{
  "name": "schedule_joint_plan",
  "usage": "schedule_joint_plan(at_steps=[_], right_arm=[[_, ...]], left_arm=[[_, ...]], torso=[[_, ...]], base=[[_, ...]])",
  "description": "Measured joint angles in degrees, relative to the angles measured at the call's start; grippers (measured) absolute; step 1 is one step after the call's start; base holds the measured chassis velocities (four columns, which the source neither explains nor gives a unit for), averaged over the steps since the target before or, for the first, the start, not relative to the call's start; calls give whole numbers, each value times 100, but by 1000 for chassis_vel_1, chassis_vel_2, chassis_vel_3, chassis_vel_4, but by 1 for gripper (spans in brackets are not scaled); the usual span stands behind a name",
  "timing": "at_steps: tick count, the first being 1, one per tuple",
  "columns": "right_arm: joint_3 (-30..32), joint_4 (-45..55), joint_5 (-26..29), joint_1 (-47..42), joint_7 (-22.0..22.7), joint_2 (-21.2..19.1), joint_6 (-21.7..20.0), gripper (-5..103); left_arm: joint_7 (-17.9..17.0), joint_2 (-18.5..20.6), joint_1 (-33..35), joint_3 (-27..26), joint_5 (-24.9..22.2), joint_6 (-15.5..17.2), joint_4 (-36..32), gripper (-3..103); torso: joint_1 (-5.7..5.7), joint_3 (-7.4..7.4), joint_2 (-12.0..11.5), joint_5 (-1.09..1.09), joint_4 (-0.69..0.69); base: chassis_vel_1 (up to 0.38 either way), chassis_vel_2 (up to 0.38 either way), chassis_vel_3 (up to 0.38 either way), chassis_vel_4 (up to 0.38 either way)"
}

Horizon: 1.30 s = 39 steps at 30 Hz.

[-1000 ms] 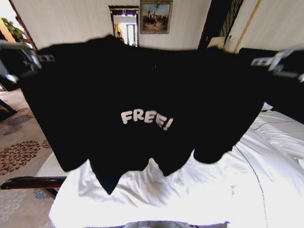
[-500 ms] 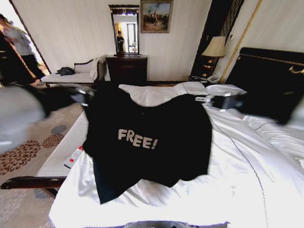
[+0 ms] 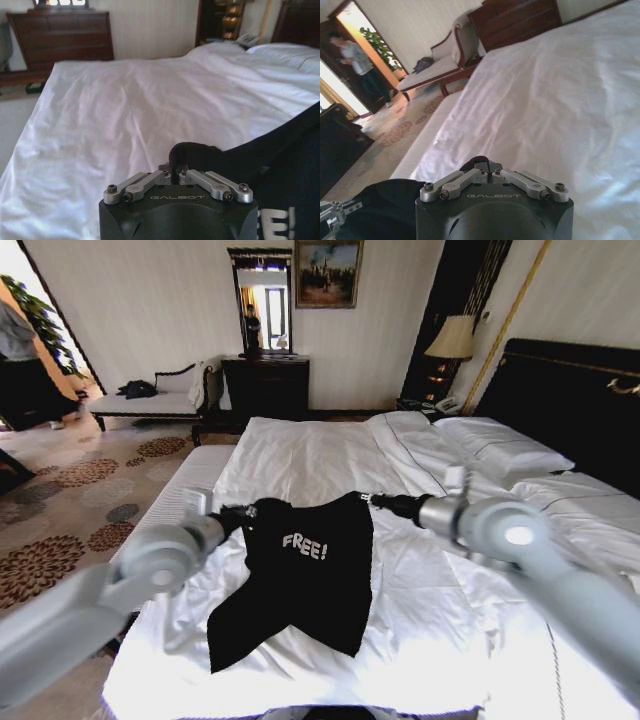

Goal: Fold the clothes on the bed.

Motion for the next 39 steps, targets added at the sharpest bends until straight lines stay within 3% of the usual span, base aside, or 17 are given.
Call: schedule_joint_plan(at_steps=[7,12,14,16,25,28,31,33,36,39], right_arm=[[-498,-934,-826,214,-473,443,87,0],[-1020,-2050,-1467,827,-873,921,290,0],[-1065,-2206,-1542,905,-935,979,321,0],[-1258,-2859,-1829,1223,-1200,1195,427,0],[-1618,-4387,-2530,1964,-1817,1789,855,0],[-1622,-4532,-2592,2034,-1856,1856,917,0],[-1724,-5412,-2884,2447,-2027,2264,1186,0],[-1736,-5506,-2915,2487,-2043,2319,1210,0],[-1816,-6210,-3145,2771,-2199,2824,1448,0],[-1814,-6548,-3276,2869,-2292,3055,1597,0]], left_arm=[[370,-594,-318,399,542,-50,1098,1],[665,-1309,-1322,1042,840,-175,2310,1],[708,-1399,-1436,1081,883,-192,2474,1],[896,-1745,-1717,1161,1091,-240,3062,1],[1255,-2659,-2124,982,1853,-480,4567,1],[1292,-2762,-2195,952,1923,-506,4792,1],[1481,-3134,-2455,877,2218,-665,5664,1],[1498,-3186,-2481,858,2266,-705,5770,1],[1565,-3601,-2589,621,2675,-1005,6383,1],[1619,-3835,-2653,534,2854,-1130,6690,1]], torso=[[-1,0,0,-2,2],[0,1,1,-2,-1],[0,0,1,-2,-2],[1,0,0,0,-2],[0,0,1,-2,0],[-1,0,1,-2,0],[0,0,1,-3,-2],[0,0,1,-2,-2],[0,0,1,-2,2],[0,0,1,-2,3]], base=[[0,0,0,0],[0,0,0,0],[0,0,0,0],[0,0,0,0],[0,0,0,0],[0,0,0,0],[0,0,0,0],[0,0,0,0],[0,0,0,0],[0,0,0,0]])
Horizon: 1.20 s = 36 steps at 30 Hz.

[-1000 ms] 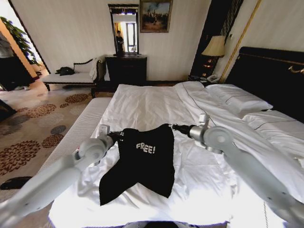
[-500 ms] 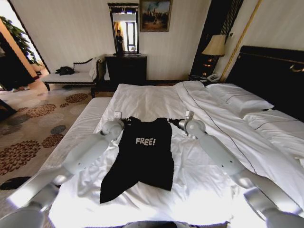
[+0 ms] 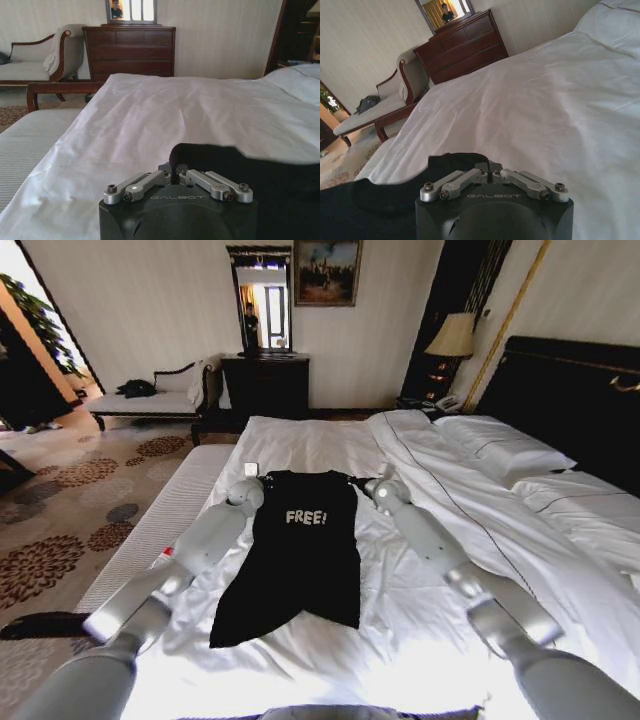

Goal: Fold the clothes on the bed.

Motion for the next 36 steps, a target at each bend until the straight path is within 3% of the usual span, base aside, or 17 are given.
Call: schedule_joint_plan(at_steps=[3,5,10,15,20,26,30,32,34,36], right_arm=[[38,-311,-189,78,-92,165,170,0],[95,-752,-368,196,-184,337,326,0],[136,-1182,-619,292,-266,501,424,0],[143,-1399,-834,306,-339,604,491,0],[238,-1908,-1150,369,-494,805,630,0],[298,-2094,-1226,381,-602,908,626,-1],[275,-2044,-1221,355,-616,895,572,9],[147,-1957,-1217,310,-655,841,525,20],[114,-1939,-1219,301,-660,830,519,20],[3,-1832,-1223,275,-665,782,495,37]], left_arm=[[85,-244,-85,-49,191,-102,337,1],[209,-617,-255,-208,400,-203,883,1],[373,-973,-449,-399,641,-306,1541,1],[453,-1084,-467,-512,803,-357,1833,1],[651,-1266,-477,-792,1279,-507,2392,1],[676,-1347,-390,-1017,1453,-457,2421,1],[654,-1386,-368,-1039,1501,-348,2414,12],[639,-1391,-328,-1048,1522,-260,2380,22],[630,-1391,-318,-1051,1522,-243,2372,22],[593,-1363,-293,-1051,1521,-206,2353,38]], torso=[[0,0,0,0,0],[0,-1,0,0,-5],[1,0,0,2,-6],[0,-1,0,0,-2],[-1,-1,0,0,-2],[0,-1,0,-1,-3],[-1,-2,1,0,-2],[-1,-2,1,0,-3],[-1,-1,1,0,-4],[0,-1,0,0,-4]], base=[[0,0,0,0],[0,0,0,0],[0,0,0,0],[0,0,0,0],[0,0,0,0],[0,0,0,0],[0,0,0,0],[0,0,0,0],[0,0,0,0],[0,0,0,0]])
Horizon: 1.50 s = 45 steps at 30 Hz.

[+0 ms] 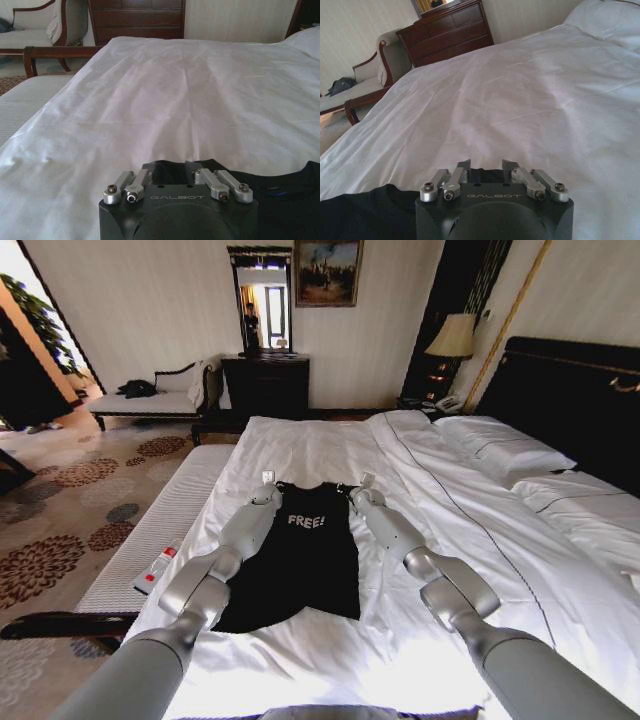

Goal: Fold the clothes on the bed.

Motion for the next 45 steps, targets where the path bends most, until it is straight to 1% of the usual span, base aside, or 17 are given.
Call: schedule_joint_plan(at_steps=[2,4,5,7,10,11,14,15,17,19,20,26,31,36,38,41,45], right_arm=[[-22,39,1,-5,0,-17,-7,37],[-49,137,23,-17,21,-55,-34,47],[-58,304,101,-47,109,-110,-78,53],[-58,448,175,-82,170,-161,-118,58],[-87,1529,706,-405,540,-685,-356,69],[-87,1529,706,-405,540,-685,-356,69],[-53,2684,1289,-832,812,-1682,-566,85],[-29,2928,1396,-943,848,-1874,-597,91],[-8,3103,1467,-1029,879,-2002,-616,91],[192,3915,1723,-1520,1002,-2452,-676,99],[274,4155,1781,-1702,1034,-2574,-692,99],[732,5031,1879,-2403,1098,-3013,-723,100],[1228,5731,1476,-3135,988,-3401,-669,100],[1986,6471,874,-4458,727,-3799,-510,100],[2073,6549,808,-4611,693,-3829,-477,100],[2532,6879,119,-5469,406,-3875,-222,100],[2953,7210,-144,-6297,271,-3707,-148,100]], left_arm=[[-9,15,1,3,0,6,-3,38],[-21,45,-2,18,-3,21,-16,43],[-40,95,-2,45,-57,40,-77,54],[-66,143,13,73,-128,57,-165,54],[-240,674,318,326,-711,177,-1106,71],[-240,674,318,326,-711,177,-1106,71],[-406,1564,844,463,-1259,181,-2370,87],[-438,1747,979,470,-1363,173,-2628,92],[-459,1872,1085,471,-1427,166,-2821,92],[-573,2357,1613,403,-1709,158,-3667,99],[-590,2485,1816,356,-1766,148,-3949,99],[-599,2873,2555,88,-1887,55,-4824,100],[-591,3274,3164,-116,-1970,-14,-5518,100],[-511,3743,4046,-514,-2043,-35,-6334,100],[-499,3800,4162,-569,-2047,-41,-6440,100],[-385,4117,4938,-886,-2036,-100,-7055,99],[-280,4189,5570,-1346,-1961,-151,-7430,99]], torso=[[0,0,0,0,0],[0,0,0,0,1],[-1,0,0,-1,2],[0,0,0,0,2],[0,0,0,-1,0],[0,0,0,-1,0],[0,-1,0,-2,0],[-1,-1,0,-2,-2],[-1,-1,0,-2,-2],[-2,-2,1,0,0],[-2,-1,1,1,2],[-1,-1,1,-2,2],[-2,-1,1,1,0],[-1,-1,1,-1,0],[-1,-2,1,-1,-1],[-2,-1,1,-1,4],[-1,-1,1,0,1]], base=[[0,0,0,0],[0,0,0,0],[0,0,0,0],[0,0,0,0],[0,0,0,0],[0,0,0,0],[0,0,0,0],[0,0,0,0],[0,0,0,0],[0,0,0,0],[0,0,0,0],[0,0,0,0],[0,0,0,0],[0,0,0,0],[0,0,0,0],[0,0,0,0],[0,0,0,0]])
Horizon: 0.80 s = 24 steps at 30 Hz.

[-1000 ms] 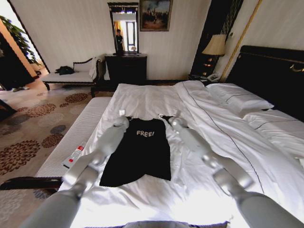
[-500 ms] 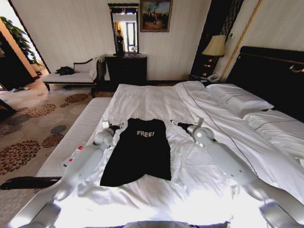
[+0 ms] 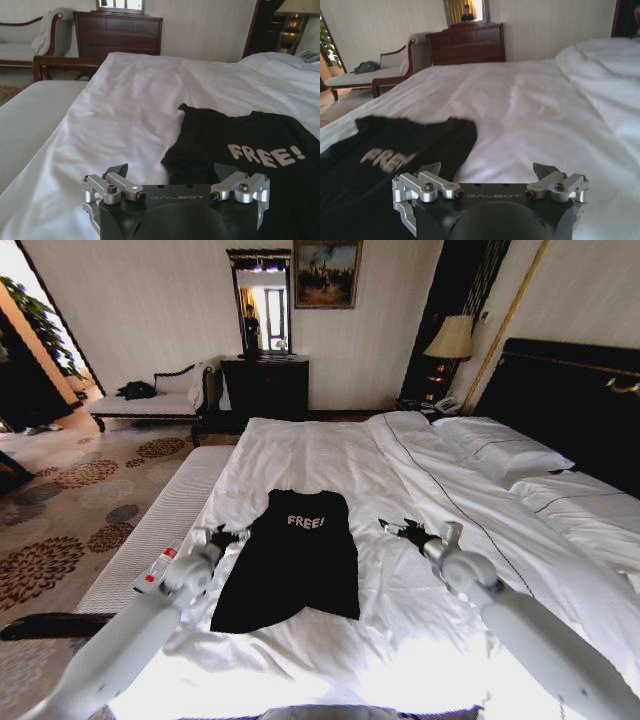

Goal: Fold the clothes on the bed.

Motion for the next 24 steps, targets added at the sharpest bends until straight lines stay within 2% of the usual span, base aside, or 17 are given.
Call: schedule_joint_plan(at_steps=[2,4,8,9,11,12,14,16,17,19,22,24], right_arm=[[213,178,-176,-462,-74,144,59,100],[280,227,-231,-583,-96,187,84,100],[783,583,-641,-1491,-346,466,302,100],[783,583,-641,-1491,-346,466,302,100],[974,659,-1237,-1974,-568,580,556,100],[974,659,-1237,-1974,-568,580,556,100],[1072,727,-1815,-2388,-757,711,805,100],[1094,777,-2181,-2602,-879,814,976,100],[1094,777,-2181,-2602,-879,814,976,100],[1104,858,-2673,-2766,-1039,1005,1248,100],[1117,949,-2850,-2891,-1135,1095,1386,100],[1156,1007,-3015,-3211,-1328,1140,1619,100]], left_arm=[[91,-1,405,-352,58,-40,-157,98],[131,-3,548,-460,81,-51,-202,98],[499,-81,1730,-1240,240,-146,-475,98],[499,-81,1730,-1240,240,-146,-475,98],[625,-188,2273,-1592,326,-230,-615,98],[625,-188,2273,-1592,326,-230,-615,98],[707,-324,2721,-1864,397,-313,-750,98],[752,-398,2966,-2012,458,-355,-830,98],[752,-398,2966,-2012,458,-355,-830,98],[814,-455,3282,-2220,537,-407,-947,98],[855,-465,3520,-2365,554,-429,-1062,98],[889,-466,3802,-2560,524,-446,-1219,98]], torso=[[0,0,0,1,-2],[0,0,0,2,-3],[0,0,0,-1,1],[0,0,0,-1,1],[0,0,0,0,1],[0,0,0,0,1],[0,0,0,0,0],[-1,0,0,0,0],[-1,0,0,0,0],[0,0,-1,0,0],[1,0,-2,0,1],[1,0,-1,1,2]], base=[[0,0,0,0],[0,0,0,0],[0,0,0,0],[0,0,0,0],[0,0,0,0],[0,0,0,0],[0,0,0,0],[0,0,0,0],[0,0,0,0],[0,0,0,0],[0,0,0,0],[0,0,0,0]])
